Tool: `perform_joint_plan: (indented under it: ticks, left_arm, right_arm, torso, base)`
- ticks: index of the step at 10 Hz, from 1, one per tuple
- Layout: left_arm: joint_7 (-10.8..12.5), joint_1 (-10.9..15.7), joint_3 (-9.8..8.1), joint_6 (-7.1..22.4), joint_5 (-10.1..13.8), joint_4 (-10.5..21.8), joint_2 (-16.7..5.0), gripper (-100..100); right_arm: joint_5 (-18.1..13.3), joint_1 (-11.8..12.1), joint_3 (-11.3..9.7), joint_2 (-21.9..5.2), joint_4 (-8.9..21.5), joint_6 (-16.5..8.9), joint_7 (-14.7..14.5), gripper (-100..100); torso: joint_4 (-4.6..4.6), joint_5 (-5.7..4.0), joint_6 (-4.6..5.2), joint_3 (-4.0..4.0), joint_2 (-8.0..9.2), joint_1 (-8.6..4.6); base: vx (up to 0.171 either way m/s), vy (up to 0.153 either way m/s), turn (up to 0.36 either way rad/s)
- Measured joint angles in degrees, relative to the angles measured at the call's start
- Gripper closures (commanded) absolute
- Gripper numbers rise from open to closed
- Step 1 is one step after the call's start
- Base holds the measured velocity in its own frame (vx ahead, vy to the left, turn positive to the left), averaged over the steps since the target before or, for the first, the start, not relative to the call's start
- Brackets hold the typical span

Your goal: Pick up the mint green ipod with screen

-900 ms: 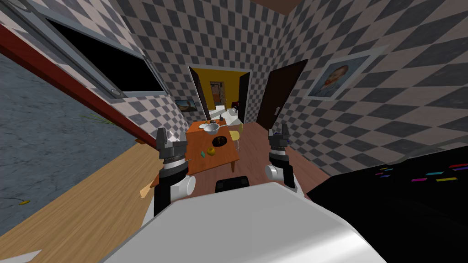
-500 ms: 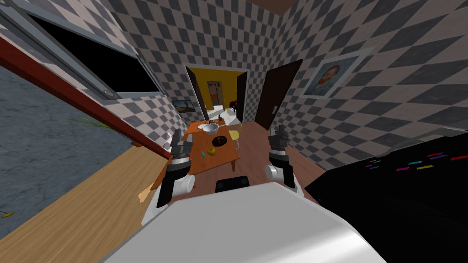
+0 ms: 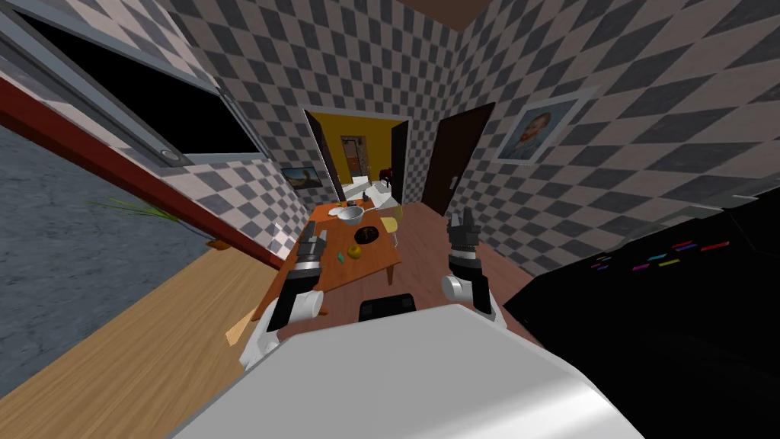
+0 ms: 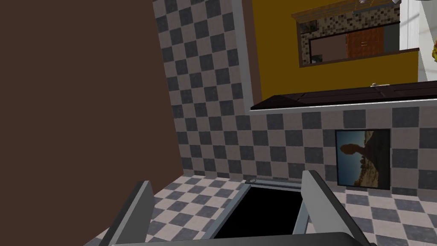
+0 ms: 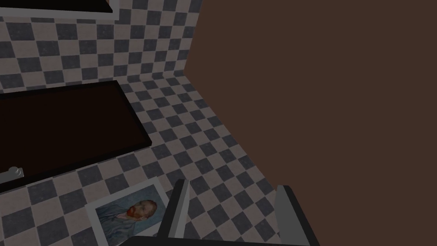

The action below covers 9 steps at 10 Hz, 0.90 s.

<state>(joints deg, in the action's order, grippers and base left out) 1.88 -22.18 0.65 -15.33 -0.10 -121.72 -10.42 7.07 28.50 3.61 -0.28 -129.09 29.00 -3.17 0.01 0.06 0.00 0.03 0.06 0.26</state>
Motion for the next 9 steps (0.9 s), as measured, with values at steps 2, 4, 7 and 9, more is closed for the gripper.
perform_joint_plan:
  ticks: [2,4,7,9]
  left_arm:
    - [0.1,2.3,-0.29,2.6,-0.1,3.3,-1.1,-100]
    - [0.4,3.1,-0.67,5.0,0.1,5.9,-2.6,-100]
    - [0.7,5.6,-1.29,8.7,0.5,10.6,-4.6,-100]
    - [0.5,7.6,-1.42,12.3,0.5,13.4,-5.5,-100]
  right_arm:
    - [0.0,0.0,0.0,0.0,0.0,0.0,0.0,0]
    - [0.0,0.0,0.0,0.0,0.0,0.0,0.0,0]
    - [0.0,0.0,0.0,0.0,0.0,0.0,0.0,0]
    - [0.0,0.0,0.0,0.0,0.0,0.0,0.0,0]
  torso:
    - [-0.01,0.0,0.0,-0.02,-0.04,0.02]
    - [0.0,0.0,0.0,0.0,-0.01,0.01]
    - [0.0,0.01,-0.02,0.0,-0.01,0.02]
    - [0.01,0.0,-0.02,0.01,0.0,0.01]
  base:
    - [-0.022,0.063,-0.075]
    - [-0.025,0.058,-0.096]
    - [-0.031,0.068,-0.105]
    - [-0.03,0.069,-0.102]
